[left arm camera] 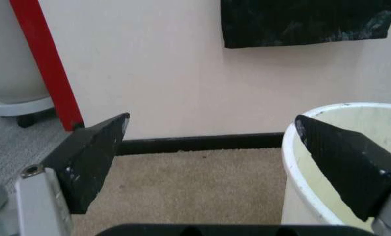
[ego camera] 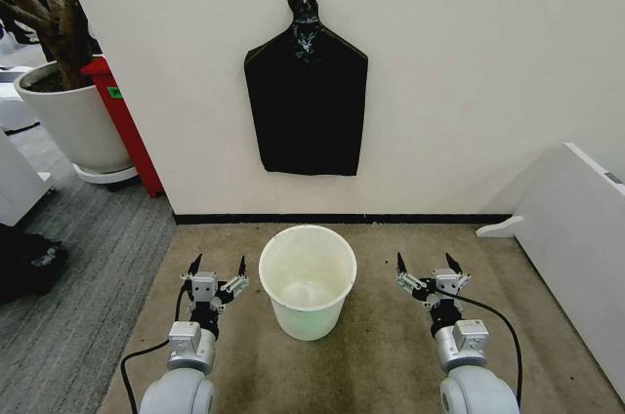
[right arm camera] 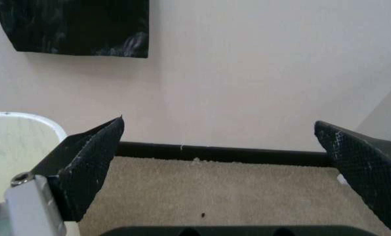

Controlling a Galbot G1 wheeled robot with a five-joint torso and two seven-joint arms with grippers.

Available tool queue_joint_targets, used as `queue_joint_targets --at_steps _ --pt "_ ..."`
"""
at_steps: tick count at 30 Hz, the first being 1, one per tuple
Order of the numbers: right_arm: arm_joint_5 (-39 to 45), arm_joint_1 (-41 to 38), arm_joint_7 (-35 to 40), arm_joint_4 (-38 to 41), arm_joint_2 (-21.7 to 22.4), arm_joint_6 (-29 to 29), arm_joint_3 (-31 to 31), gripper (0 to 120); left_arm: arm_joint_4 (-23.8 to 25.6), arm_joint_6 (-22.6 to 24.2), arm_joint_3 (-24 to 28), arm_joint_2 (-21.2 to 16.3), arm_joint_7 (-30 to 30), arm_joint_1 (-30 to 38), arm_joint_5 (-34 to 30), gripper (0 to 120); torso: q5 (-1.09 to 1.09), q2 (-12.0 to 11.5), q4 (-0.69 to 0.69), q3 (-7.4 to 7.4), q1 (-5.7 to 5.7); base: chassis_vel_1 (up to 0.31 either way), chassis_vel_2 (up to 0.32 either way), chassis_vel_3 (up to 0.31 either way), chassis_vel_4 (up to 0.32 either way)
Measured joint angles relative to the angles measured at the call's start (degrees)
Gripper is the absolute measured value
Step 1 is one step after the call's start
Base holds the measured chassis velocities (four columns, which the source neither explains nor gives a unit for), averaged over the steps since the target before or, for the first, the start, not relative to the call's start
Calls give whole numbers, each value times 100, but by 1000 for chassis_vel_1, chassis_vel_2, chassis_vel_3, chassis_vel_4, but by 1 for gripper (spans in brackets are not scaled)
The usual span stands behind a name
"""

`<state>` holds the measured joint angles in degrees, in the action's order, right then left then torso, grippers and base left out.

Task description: Place the garbage bag over the trash bin.

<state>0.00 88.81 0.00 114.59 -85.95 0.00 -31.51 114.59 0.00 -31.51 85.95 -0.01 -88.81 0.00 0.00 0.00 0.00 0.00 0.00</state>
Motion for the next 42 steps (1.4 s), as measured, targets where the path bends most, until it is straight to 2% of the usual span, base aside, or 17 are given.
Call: queue_joint_targets --at_steps 42 --pt "0 0 0 0 0 0 0 100 0 0 0 0 0 0 0 100 0 0 0 0 0 0 0 0 0"
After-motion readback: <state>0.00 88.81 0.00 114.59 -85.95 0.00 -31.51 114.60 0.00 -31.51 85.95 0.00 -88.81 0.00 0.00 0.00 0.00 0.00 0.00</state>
